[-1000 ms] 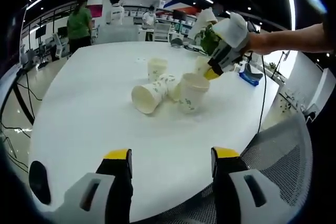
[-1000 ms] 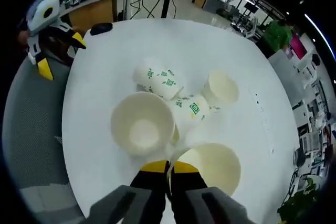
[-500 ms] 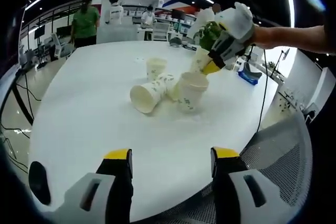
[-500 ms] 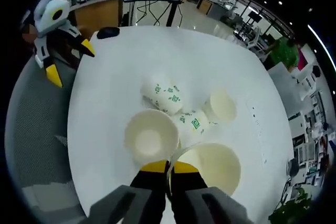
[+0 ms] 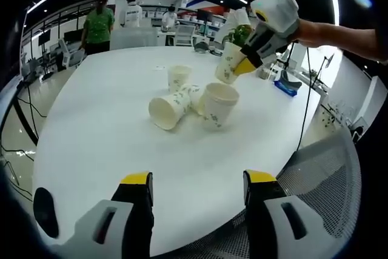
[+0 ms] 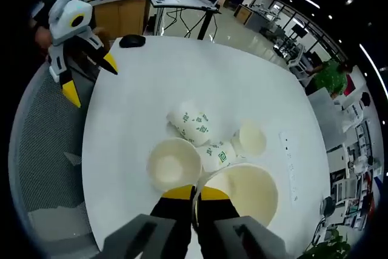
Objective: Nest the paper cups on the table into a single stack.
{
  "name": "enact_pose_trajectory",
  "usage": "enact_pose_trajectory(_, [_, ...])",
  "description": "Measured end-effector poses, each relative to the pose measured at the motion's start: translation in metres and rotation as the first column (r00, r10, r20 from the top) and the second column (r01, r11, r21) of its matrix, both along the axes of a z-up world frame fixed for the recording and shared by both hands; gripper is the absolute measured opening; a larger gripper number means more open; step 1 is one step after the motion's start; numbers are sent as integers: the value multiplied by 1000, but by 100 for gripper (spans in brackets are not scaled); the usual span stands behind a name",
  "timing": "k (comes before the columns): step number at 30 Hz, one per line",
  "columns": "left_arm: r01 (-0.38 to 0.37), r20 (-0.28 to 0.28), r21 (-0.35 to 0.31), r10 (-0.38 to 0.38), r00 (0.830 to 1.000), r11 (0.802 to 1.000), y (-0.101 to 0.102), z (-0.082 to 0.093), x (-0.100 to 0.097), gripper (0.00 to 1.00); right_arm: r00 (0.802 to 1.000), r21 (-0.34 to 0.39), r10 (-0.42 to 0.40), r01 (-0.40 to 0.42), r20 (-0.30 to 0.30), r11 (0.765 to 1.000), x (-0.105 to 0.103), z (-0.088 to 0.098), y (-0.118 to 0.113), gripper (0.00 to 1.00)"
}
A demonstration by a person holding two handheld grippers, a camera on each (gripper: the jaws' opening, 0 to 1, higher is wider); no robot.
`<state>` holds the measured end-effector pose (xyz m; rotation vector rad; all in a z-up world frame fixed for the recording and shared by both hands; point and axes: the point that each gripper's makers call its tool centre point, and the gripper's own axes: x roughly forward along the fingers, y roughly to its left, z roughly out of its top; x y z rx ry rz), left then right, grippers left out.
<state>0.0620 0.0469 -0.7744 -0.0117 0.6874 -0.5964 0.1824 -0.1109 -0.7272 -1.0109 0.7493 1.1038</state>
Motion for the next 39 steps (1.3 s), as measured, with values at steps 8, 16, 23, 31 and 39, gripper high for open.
enact_pose_trajectory(8, [2, 1, 1, -2, 1000, 1000, 0, 0, 0, 60, 999, 6, 43, -43, 25, 999, -7, 10, 14, 0])
enact_pose_trajectory(16, [1, 2, -1, -1, 1000, 1000, 0, 0, 0, 59, 996, 8, 91, -92, 19, 996, -19, 12, 29, 0])
enact_pose_trajectory(23, [-2, 2, -1, 2, 1000, 1000, 2, -2, 2, 59, 993, 2, 116, -116, 8, 993, -28, 8, 36, 0])
enact_pose_trajectory(31, [-1, 2, 0, 1, 1000, 1000, 0, 0, 0, 59, 988, -7, 154, -154, -8, 988, -41, 0, 45, 0])
enact_pose_trajectory(39, [-1, 1, -2, 1, 1000, 1000, 0, -1, 0, 59, 984, -13, 178, -179, -27, 984, -51, -7, 50, 0])
